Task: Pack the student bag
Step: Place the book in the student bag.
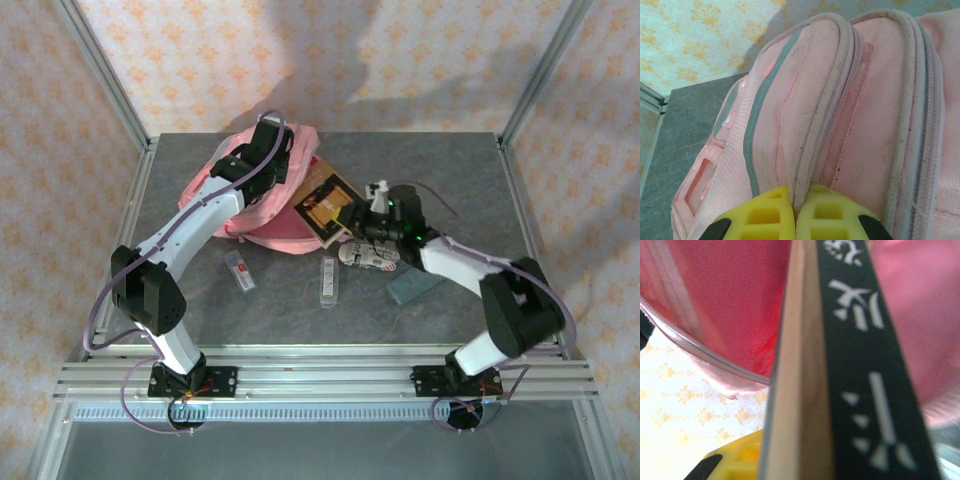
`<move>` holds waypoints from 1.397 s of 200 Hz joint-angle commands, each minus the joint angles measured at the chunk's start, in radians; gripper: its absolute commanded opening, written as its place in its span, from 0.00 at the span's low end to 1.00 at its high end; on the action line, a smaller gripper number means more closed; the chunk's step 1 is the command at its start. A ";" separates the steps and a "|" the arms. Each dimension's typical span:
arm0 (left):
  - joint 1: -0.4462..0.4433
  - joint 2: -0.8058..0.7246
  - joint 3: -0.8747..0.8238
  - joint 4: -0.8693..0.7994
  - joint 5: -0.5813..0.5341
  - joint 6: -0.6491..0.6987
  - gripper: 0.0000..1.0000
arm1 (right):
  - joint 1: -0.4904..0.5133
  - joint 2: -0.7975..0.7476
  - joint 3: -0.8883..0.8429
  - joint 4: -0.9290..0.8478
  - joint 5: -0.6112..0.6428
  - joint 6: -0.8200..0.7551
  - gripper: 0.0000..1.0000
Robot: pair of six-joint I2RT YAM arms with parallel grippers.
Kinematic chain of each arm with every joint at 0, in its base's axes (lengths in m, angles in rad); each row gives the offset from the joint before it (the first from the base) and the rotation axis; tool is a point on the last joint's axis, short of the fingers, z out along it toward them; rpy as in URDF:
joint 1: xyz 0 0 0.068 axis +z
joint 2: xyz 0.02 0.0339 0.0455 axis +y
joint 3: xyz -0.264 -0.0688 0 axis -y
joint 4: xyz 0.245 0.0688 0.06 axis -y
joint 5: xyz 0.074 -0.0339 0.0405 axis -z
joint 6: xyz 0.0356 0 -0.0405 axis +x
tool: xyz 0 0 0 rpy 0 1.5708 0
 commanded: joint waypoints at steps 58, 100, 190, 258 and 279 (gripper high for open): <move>0.007 -0.094 -0.001 0.092 0.002 -0.015 0.00 | 0.074 0.553 0.650 -0.025 -0.171 0.080 0.00; 0.011 -0.095 -0.016 0.103 0.024 -0.034 0.00 | 0.080 0.796 1.009 -0.517 -0.085 -0.048 0.20; 0.012 -0.109 -0.071 0.125 0.074 -0.070 0.00 | 0.036 0.683 0.877 -0.682 0.070 -0.127 0.39; 0.009 -0.113 -0.100 0.142 0.119 -0.103 0.00 | 0.063 0.796 1.014 -0.574 0.023 -0.054 0.16; 0.008 -0.112 -0.110 0.154 0.137 -0.126 0.00 | 0.080 0.871 1.123 -0.528 -0.020 -0.010 0.17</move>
